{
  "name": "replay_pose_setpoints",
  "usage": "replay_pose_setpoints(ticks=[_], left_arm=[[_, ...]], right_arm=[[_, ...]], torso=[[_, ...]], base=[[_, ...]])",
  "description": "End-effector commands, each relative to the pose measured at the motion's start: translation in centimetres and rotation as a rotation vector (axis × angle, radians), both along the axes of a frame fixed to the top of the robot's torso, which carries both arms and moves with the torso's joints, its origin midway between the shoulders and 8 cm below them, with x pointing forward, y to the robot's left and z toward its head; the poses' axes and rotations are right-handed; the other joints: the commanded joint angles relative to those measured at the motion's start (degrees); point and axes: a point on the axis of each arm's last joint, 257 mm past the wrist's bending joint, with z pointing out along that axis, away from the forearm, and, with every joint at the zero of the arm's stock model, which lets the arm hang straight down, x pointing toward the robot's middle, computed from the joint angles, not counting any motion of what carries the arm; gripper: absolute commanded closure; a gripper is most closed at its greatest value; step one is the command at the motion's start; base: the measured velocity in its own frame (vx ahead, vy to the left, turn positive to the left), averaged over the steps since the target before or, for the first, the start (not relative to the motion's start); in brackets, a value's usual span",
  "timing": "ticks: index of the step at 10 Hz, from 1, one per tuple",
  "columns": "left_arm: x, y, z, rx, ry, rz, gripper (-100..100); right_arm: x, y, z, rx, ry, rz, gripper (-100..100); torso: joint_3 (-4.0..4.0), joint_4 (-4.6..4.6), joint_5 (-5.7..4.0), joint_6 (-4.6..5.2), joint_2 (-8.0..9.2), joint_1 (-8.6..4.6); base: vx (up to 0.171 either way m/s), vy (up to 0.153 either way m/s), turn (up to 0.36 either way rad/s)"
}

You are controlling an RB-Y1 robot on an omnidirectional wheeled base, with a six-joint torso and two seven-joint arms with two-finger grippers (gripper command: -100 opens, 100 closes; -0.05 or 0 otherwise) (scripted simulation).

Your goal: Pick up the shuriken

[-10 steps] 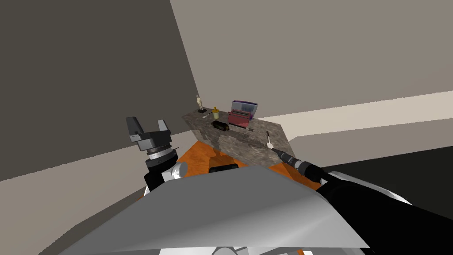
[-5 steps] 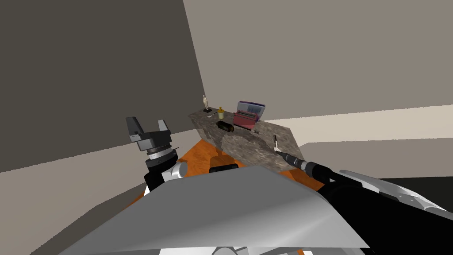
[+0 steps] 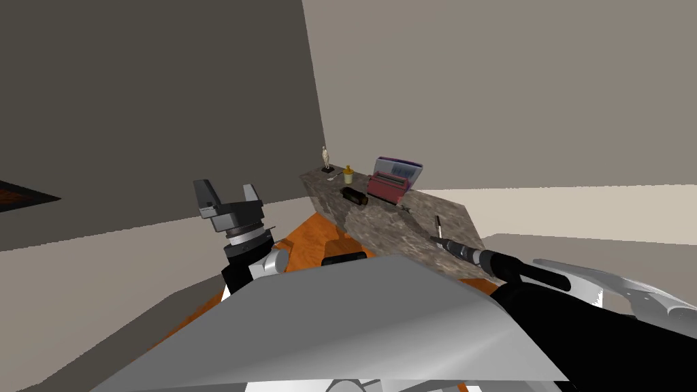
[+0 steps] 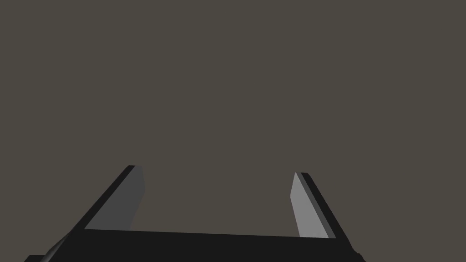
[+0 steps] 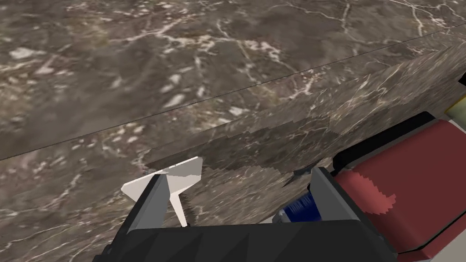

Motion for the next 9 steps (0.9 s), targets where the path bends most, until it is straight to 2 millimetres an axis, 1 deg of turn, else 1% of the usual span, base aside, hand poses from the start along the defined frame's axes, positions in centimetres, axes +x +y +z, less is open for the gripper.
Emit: replay_pose_setpoints(ticks=[1, 2, 3, 4, 5, 6, 9], left_arm=[[0.0, 0.0, 0.0, 0.0, 0.0, 0.0, 0], [0.0, 0.0, 0.0, 0.0, 0.0, 0.0, 0], [0.0, 0.0, 0.0, 0.0, 0.0, 0.0, 0], [0.0, 0.0, 0.0, 0.0, 0.0, 0.0, 0], [0.0, 0.0, 0.0, 0.0, 0.0, 0.0, 0], [0.0, 0.0, 0.0, 0.0, 0.0, 0.0, 0], [0.0, 0.0, 0.0, 0.0, 0.0, 0.0, 0]], right_arm=[[-1.9, -1.7, -0.5, -0.031, 0.067, -0.01, -100], [-1.5, -1.7, -0.4, -0.037, 0.073, 0.006, -100], [-2.6, -2.7, -0.6, -0.057, 0.118, 0.006, -100], [-2.6, -2.7, -0.6, -0.057, 0.118, 0.006, -100], [-3.7, -3.6, -0.8, -0.077, 0.161, 0.006, -100], [-4.8, -4.4, -0.9, -0.094, 0.202, 0.005, -100], [-7.9, -6.4, -1.3, -0.137, 0.308, -0.001, -100]], torso=[[0.0, 0.0, 0.0, 0.0, 0.0, 0.0], [-0.04, -0.02, 0.0, -0.03, -0.07, 0.0], [-0.03, -0.01, -0.01, 0.06, -0.05, -0.02], [-0.06, -0.02, -0.01, 0.0, -0.1, 0.0], [-0.02, -0.01, 0.0, 0.07, -0.03, -0.02], [-0.03, -0.01, -0.01, 0.0, -0.05, -0.03], [-0.18, -0.07, 0.0, 0.01, -0.29, -0.03]], base=[[0.072, 0.029, 0.367], [0.069, 0.014, 0.134], [0.082, 0.025, 0.209], [0.063, 0.012, 0.109], [0.07, 0.008, 0.238], [0.098, 0.014, 0.413], [0.127, 0.004, 0.302]])
